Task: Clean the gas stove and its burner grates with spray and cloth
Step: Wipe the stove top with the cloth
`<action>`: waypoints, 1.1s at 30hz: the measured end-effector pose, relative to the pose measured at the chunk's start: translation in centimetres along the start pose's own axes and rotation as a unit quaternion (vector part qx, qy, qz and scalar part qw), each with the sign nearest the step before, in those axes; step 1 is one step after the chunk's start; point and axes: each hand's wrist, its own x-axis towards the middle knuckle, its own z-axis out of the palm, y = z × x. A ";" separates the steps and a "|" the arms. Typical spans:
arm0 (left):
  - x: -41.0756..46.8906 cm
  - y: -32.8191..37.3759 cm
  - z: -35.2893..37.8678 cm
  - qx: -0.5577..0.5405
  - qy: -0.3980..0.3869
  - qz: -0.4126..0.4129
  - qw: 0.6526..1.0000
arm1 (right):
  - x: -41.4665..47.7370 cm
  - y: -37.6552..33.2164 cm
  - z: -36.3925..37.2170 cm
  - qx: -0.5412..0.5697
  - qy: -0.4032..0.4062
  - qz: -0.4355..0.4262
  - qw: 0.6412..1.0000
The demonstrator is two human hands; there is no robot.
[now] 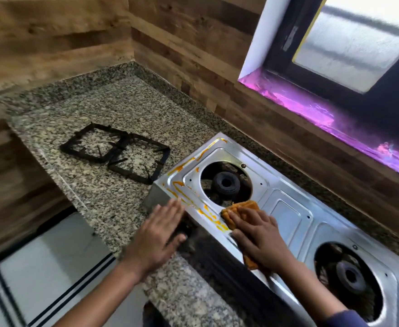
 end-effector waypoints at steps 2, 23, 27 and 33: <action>0.5 -2.7 -1.2 -0.024 0.022 -0.099 0.994 | 0.0 -0.5 0.6 0.031 -0.008 0.029 0.999; 5.0 -7.2 -4.9 -0.571 0.027 -0.365 0.735 | 24.0 -14.1 4.3 0.030 0.037 0.141 0.989; 5.5 -8.2 -5.2 -0.575 0.064 -0.361 0.731 | 21.6 -13.3 4.1 0.067 0.012 -0.055 0.996; 7.5 -10.0 -5.6 -0.522 0.051 -0.312 0.792 | 13.7 -11.5 3.6 0.049 -0.035 -0.185 0.981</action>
